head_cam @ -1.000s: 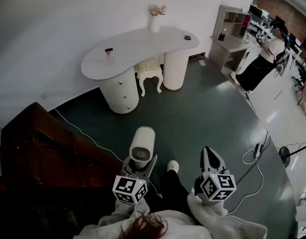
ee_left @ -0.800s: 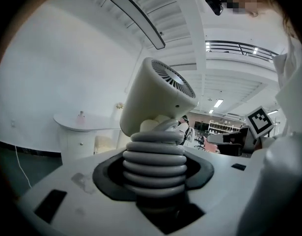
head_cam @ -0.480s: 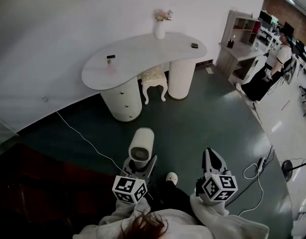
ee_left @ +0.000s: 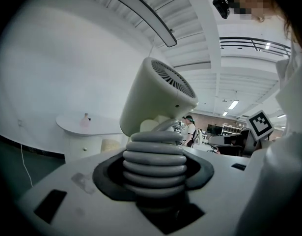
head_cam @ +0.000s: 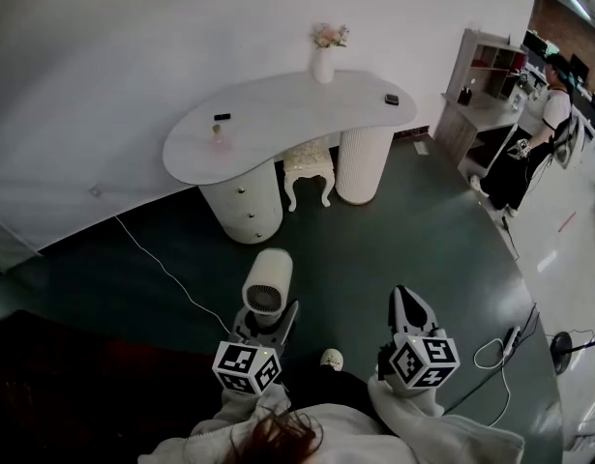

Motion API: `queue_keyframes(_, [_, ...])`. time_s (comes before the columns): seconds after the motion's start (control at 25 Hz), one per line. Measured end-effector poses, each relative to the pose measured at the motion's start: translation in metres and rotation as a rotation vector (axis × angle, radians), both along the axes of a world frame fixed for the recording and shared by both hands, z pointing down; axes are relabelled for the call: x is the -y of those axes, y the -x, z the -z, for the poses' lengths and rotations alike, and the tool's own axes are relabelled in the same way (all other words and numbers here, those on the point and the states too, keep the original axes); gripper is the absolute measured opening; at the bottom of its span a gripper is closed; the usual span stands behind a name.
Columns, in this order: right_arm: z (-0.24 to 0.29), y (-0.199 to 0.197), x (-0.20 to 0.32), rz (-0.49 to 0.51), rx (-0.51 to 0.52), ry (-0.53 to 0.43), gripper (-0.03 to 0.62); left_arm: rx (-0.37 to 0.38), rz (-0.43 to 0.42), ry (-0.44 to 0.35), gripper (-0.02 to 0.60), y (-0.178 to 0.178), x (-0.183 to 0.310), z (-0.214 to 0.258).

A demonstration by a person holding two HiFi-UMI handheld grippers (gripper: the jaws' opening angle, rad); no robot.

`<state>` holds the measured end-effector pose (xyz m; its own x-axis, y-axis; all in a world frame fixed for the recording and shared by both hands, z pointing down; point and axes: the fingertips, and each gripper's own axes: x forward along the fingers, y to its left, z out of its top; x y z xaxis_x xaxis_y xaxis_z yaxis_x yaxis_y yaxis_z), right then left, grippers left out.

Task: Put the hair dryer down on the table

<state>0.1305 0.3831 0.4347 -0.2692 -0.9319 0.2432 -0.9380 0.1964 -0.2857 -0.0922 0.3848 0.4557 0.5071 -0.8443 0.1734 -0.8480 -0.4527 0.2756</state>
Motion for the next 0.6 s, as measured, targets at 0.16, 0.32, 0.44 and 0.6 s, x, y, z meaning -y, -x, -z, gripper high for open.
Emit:
queue_keyframes(0.16, [-0.003, -0.008, 0.023, 0.015, -0.005, 0.005, 0.048, -0.018, 0.022, 0.003, 0.218, -0.007, 0.023, -0.004])
queue_keyframes(0.32, [-0.004, -0.020, 0.039, 0.025, -0.012, 0.004, 0.048, -0.021, 0.042, -0.008, 0.218, -0.015, 0.036, -0.005])
queue_keyframes(0.44, [-0.014, -0.020, 0.045, 0.039, -0.001, 0.021, 0.048, -0.015, 0.066, -0.003, 0.218, -0.013, 0.039, -0.011])
queue_keyframes(0.6, [-0.021, -0.011, 0.049, 0.078, 0.011, 0.045, 0.048, -0.015, 0.110, 0.033, 0.218, -0.001, 0.037, -0.020])
